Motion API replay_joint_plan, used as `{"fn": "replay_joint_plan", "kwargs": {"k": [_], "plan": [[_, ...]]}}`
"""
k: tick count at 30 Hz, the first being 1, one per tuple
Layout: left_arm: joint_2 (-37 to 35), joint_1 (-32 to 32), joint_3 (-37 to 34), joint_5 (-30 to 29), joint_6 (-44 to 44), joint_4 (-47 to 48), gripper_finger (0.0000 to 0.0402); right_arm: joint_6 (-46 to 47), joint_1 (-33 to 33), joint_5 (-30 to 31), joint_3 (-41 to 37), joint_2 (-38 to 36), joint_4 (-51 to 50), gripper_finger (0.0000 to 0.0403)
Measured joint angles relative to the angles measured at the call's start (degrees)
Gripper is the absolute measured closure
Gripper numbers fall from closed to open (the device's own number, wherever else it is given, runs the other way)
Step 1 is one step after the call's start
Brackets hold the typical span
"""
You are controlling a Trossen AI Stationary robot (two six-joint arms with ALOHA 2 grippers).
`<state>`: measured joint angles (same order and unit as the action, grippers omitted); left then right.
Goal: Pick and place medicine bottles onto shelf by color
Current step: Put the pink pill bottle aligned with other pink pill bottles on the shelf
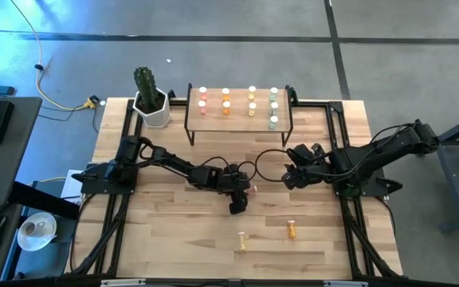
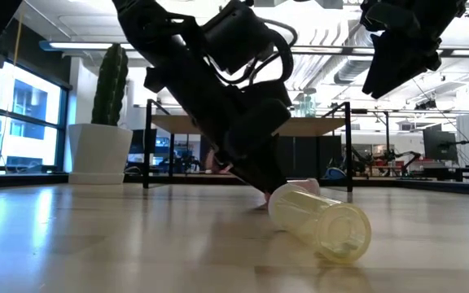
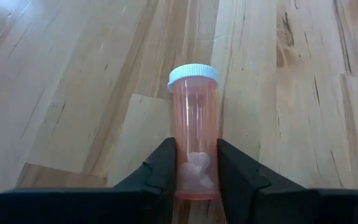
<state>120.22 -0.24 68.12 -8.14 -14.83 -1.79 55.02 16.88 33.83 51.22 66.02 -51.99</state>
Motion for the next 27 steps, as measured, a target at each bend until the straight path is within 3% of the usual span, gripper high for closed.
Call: {"fn": "replay_joint_plan", "kwargs": {"k": [8, 19, 27], "plan": [[-0.65, 1.13, -0.33, 2.41, 2.52, -2.92, 0.0301, -5.08, 0.00, -0.32, 0.00, 0.01, 1.42, 0.0240], [-1.04, 4.22, -0.26, 7.00, 6.33, -16.44, 0.0312, -24.73, -0.02, -7.74, 0.02, -0.09, 15.57, 0.0231], [-1.19, 6.09, -0.21, 10.67, 11.15, -28.77, 0.0307, -37.24, -0.02, -13.28, 0.04, -0.42, 16.39, 0.0225]]}}
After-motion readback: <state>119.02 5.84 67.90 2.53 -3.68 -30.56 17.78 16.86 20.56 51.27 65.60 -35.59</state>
